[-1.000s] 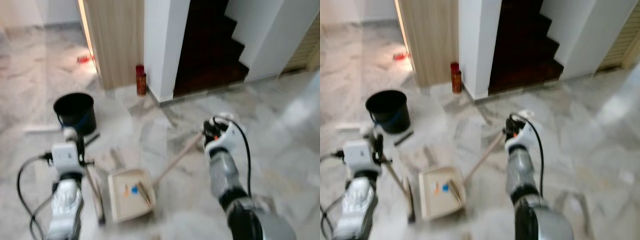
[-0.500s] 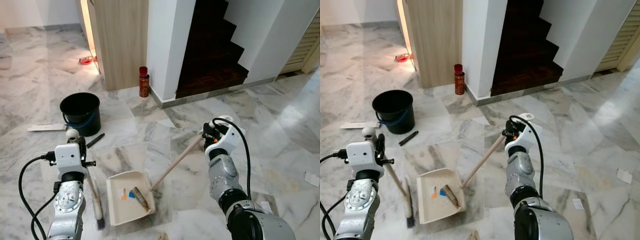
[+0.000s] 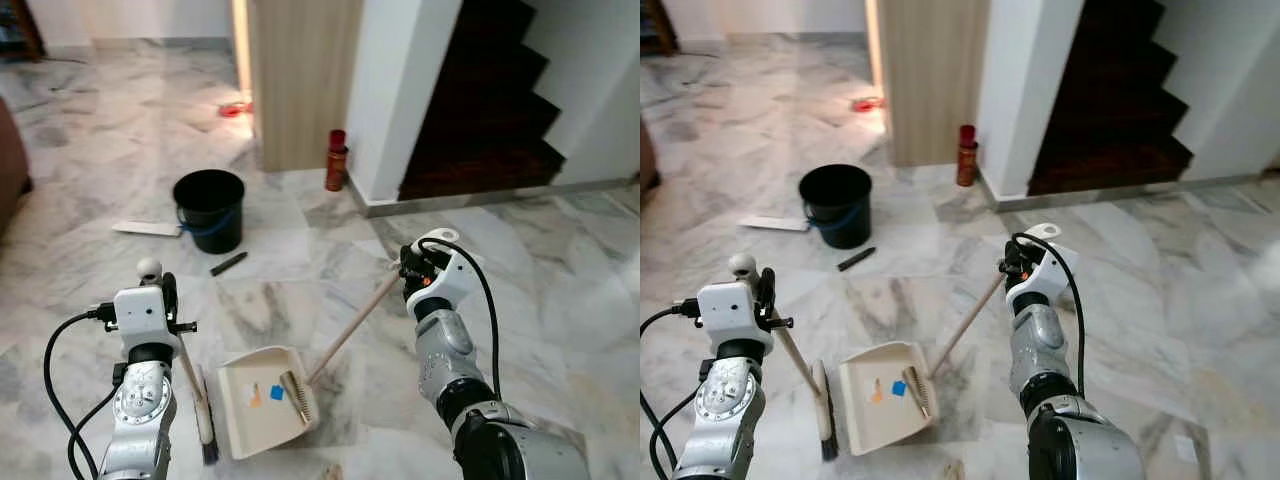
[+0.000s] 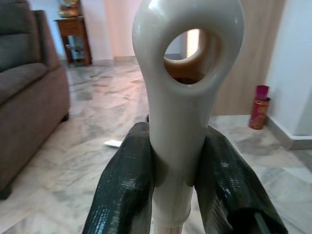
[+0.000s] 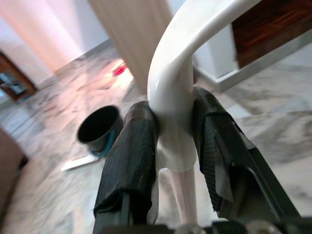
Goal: Sweep floor
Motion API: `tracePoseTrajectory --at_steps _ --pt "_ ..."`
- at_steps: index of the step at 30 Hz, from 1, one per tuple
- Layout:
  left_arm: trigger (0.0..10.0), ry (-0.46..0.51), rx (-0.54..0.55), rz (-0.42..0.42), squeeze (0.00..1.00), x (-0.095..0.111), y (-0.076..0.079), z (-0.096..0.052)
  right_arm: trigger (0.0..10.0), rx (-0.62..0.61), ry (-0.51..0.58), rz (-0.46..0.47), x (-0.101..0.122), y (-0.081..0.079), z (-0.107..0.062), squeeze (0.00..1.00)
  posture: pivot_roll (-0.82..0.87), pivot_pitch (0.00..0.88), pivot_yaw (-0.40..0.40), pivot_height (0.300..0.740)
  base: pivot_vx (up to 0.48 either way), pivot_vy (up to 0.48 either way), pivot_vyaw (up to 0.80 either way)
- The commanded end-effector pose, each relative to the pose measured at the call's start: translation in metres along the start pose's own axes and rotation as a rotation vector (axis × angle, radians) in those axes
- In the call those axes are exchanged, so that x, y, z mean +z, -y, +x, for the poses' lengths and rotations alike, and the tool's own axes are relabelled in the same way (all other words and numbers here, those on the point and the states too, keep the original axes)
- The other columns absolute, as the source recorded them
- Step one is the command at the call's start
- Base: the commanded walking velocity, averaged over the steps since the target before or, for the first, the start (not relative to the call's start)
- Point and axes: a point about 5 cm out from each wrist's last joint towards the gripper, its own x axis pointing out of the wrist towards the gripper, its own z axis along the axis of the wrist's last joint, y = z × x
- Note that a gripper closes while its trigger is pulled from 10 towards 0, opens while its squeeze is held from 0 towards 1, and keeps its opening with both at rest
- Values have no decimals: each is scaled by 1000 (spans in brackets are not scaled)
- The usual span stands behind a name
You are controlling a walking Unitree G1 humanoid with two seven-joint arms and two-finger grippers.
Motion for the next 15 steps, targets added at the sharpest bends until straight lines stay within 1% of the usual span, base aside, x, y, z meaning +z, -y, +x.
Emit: tracePoseTrajectory --at_steps 1,6,9,12,13,15 --pt "10000 47 -4 -5 0 10 2 4 10000 10 43 18 9 -2 3 0 89 0 -64 740 255 0 0" --pt "10000 49 1 1 0 11 0 4 10000 23 35 8 7 -4 3 0 94 0 -64 740 293 0 0" --pt "10000 46 3 4 0 10 0 4 10000 45 35 -22 7 -6 3 0 93 0 -64 740 374 0 696" --pt "10000 44 4 5 0 10 0 4 10000 49 35 -7 6 -7 3 0 93 0 -64 740 374 0 763" --pt "10000 42 6 6 0 10 0 4 10000 44 32 17 6 -6 3 0 93 0 -64 740 375 0 0" --pt "10000 42 7 7 0 10 0 4 10000 45 35 16 6 -7 3 0 92 0 -64 740 375 0 0"
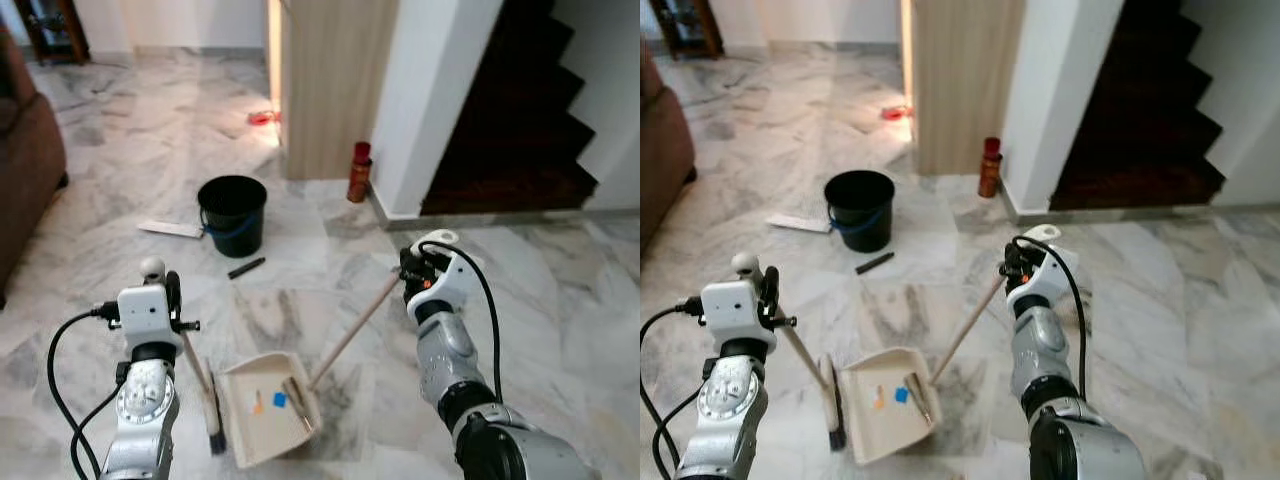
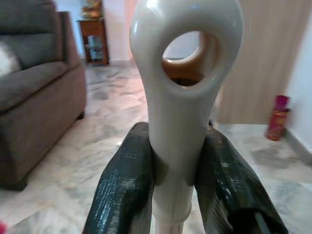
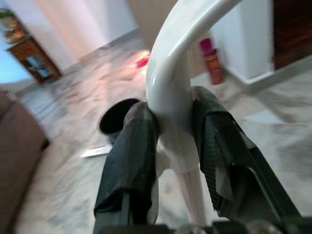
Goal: Sweep floor
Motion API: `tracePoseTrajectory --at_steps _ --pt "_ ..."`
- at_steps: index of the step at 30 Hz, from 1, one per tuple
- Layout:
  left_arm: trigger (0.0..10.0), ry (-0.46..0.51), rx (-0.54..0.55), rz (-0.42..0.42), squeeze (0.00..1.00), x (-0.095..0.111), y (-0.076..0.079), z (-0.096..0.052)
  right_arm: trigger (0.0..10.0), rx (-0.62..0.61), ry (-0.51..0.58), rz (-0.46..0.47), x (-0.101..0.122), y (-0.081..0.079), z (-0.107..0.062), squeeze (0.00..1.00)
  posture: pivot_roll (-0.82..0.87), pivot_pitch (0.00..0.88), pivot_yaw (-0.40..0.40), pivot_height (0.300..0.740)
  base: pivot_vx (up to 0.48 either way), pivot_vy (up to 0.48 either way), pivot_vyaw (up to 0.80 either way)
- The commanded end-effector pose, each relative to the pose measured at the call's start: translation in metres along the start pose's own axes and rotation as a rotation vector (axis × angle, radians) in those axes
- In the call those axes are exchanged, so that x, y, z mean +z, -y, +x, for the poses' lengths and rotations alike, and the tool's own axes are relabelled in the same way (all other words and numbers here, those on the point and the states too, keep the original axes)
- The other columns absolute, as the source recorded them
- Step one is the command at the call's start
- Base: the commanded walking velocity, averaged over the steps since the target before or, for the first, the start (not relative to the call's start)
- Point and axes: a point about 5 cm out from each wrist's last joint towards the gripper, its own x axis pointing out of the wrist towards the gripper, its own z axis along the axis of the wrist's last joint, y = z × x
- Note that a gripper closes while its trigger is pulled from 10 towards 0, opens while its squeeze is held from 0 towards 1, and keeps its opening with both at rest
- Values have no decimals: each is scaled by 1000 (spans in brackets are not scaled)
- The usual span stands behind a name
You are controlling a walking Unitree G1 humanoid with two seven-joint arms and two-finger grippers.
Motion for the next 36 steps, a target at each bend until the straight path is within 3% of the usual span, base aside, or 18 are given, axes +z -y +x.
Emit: tracePoseTrajectory --at_steps 1,13,20,26,36 --pt "10000 43 -6 -1 0 10 4 4 10000 9 56 19 13 1 4 0 91 0 -64 740 379 0 0" --pt "10000 39 1 0 0 9 4 4 10000 29 50 -10 14 0 4 0 92 0 -68 740 374 0 0" --pt "10000 40 3 0 0 10 4 4 10000 41 55 -18 15 -2 5 0 92 0 -70 740 375 0 730" --pt "10000 38 8 -1 0 9 4 3 10000 54 64 -2 17 -4 6 0 91 0 -74 740 375 0 0" --pt "10000 35 14 -1 0 9 3 3 10000 65 121 43 35 -17 15 0 84 0 -74 740 375 0 0"
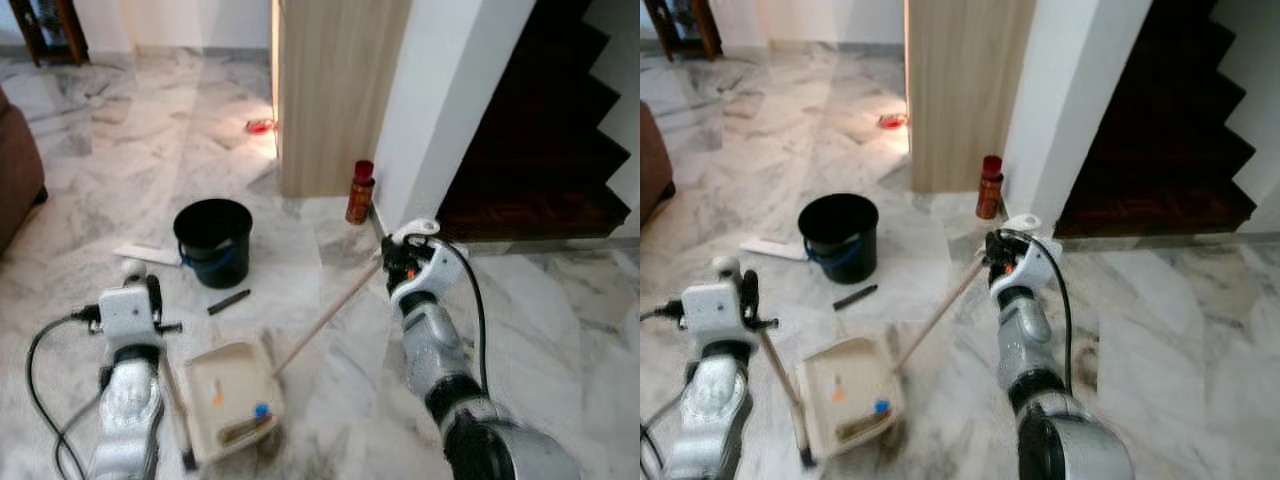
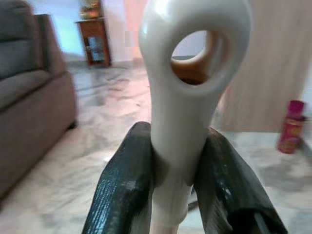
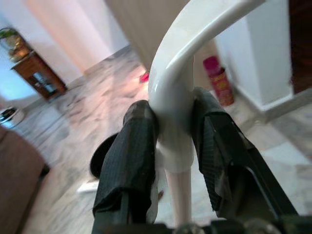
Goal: Sweep floor
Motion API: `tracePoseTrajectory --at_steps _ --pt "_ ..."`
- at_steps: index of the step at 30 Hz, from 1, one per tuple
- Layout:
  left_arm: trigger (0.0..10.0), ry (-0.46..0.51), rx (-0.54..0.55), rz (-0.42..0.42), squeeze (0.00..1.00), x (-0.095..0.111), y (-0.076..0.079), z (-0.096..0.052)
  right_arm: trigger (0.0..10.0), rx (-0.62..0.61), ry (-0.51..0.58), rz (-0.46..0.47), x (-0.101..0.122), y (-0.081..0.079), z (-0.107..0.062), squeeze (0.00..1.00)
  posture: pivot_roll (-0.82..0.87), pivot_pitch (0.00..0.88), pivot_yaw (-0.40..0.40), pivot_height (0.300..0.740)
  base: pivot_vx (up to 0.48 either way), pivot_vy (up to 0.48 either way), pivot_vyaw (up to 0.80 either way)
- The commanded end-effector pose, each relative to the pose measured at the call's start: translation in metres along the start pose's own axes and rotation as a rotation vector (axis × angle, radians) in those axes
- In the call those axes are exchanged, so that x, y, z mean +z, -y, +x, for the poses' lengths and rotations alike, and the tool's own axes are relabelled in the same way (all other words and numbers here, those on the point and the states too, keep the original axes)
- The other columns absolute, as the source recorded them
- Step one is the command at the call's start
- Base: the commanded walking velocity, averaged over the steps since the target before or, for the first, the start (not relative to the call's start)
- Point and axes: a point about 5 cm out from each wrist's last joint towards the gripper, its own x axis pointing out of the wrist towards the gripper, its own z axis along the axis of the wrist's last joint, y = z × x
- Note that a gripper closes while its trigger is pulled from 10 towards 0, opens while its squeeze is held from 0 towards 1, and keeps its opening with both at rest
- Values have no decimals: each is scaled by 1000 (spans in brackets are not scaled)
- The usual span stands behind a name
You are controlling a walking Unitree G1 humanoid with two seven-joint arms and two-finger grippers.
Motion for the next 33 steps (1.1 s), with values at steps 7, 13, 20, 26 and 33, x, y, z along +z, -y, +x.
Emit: tracePoseTrajectory --at_steps 7,13,20,26,33 --pt "10000 48 6 -19 0 10 -1 5 10000 75 116 -2 36 -30 18 0 84 0 -76 740 375 0 0" --pt "10000 62 5 -21 0 12 -1 5 10000 95 141 9 46 -43 22 0 86 0 -77 740 226 0 0" --pt "10000 62 4 -19 0 11 -1 5 10000 64 177 77 63 -55 25 0 90 0 -78 740 0 0 0" --pt "10000 64 3 -22 0 11 0 4 10000 47 196 75 74 -64 27 0 90 0 -77 740 0 0 0" --pt "10000 65 7 -25 0 12 0 3 10000 23 175 92 76 -72 27 0 100 0 -79 740 0 0 0"
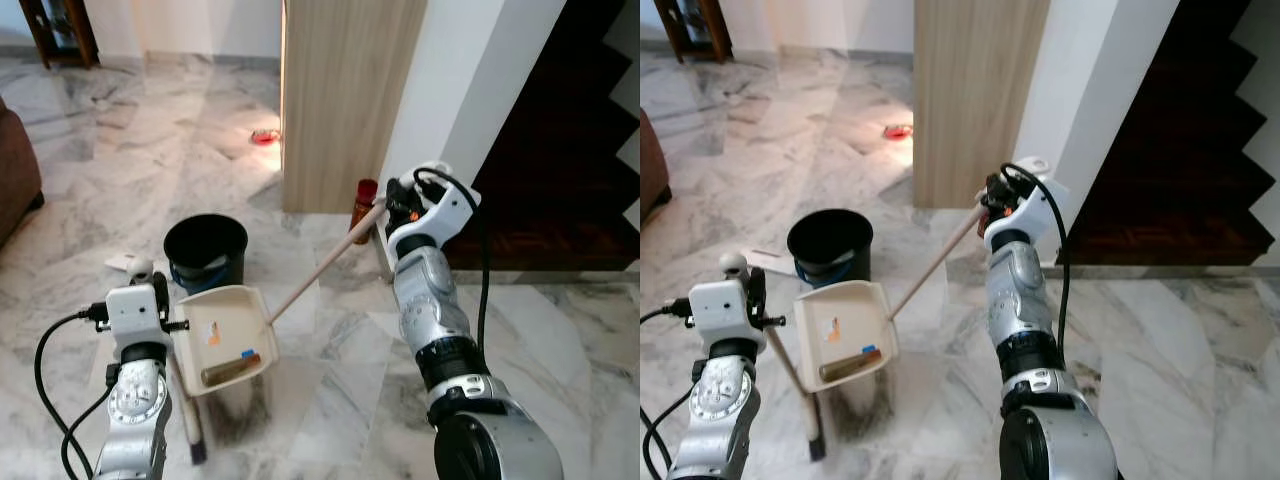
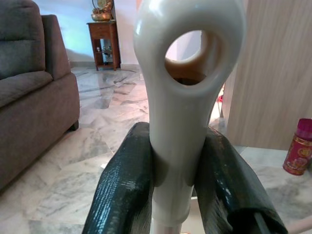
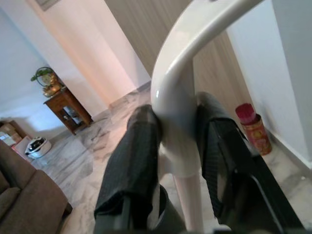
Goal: Sweep floor
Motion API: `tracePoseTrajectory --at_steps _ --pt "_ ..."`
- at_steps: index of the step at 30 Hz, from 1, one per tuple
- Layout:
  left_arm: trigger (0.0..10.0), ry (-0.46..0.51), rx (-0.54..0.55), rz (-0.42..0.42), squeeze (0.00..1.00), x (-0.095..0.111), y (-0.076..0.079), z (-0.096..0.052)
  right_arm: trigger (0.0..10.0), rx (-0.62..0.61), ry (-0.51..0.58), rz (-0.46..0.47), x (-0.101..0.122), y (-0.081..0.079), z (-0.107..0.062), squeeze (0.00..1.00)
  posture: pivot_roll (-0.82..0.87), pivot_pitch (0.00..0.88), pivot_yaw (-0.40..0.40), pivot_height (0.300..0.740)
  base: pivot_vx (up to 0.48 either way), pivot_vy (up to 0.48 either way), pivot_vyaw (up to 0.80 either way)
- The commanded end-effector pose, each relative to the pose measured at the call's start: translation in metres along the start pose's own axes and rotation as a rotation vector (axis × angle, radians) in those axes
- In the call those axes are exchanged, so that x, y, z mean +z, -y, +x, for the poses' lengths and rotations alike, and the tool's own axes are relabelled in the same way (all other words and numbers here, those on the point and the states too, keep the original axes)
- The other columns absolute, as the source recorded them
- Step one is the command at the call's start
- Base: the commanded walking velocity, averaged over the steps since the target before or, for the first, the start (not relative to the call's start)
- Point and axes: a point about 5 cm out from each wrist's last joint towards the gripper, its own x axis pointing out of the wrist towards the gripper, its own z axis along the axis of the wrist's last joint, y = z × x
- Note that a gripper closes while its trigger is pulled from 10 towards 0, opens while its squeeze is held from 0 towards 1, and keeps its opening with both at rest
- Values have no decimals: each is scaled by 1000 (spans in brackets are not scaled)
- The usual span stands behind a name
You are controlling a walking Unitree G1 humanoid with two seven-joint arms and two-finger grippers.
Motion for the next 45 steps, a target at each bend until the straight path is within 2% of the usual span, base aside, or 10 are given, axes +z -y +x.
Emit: tracePoseTrajectory --at_steps 1,8,13,18,45 --pt "10000 55 -12 -8 0 10 4 1 10000 12 45 29 13 -10 3 0 100 0 -77 740 0 0 0" --pt "10000 62 -12 -15 0 10 5 0 10000 42 37 71 12 -25 -1 0 104 0 -80 740 0 0 0" --pt "10000 63 -11 -20 0 11 7 1 10000 61 39 78 14 -30 -3 0 100 0 -76 740 0 0 0" --pt "10000 57 -12 -20 0 10 8 1 10000 56 42 74 16 -26 -3 0 98 0 -75 740 0 227 0" --pt "10000 83 0 -26 0 13 7 1 10000 73 35 85 21 -29 -2 0 99 0 -84 740 251 403 0"
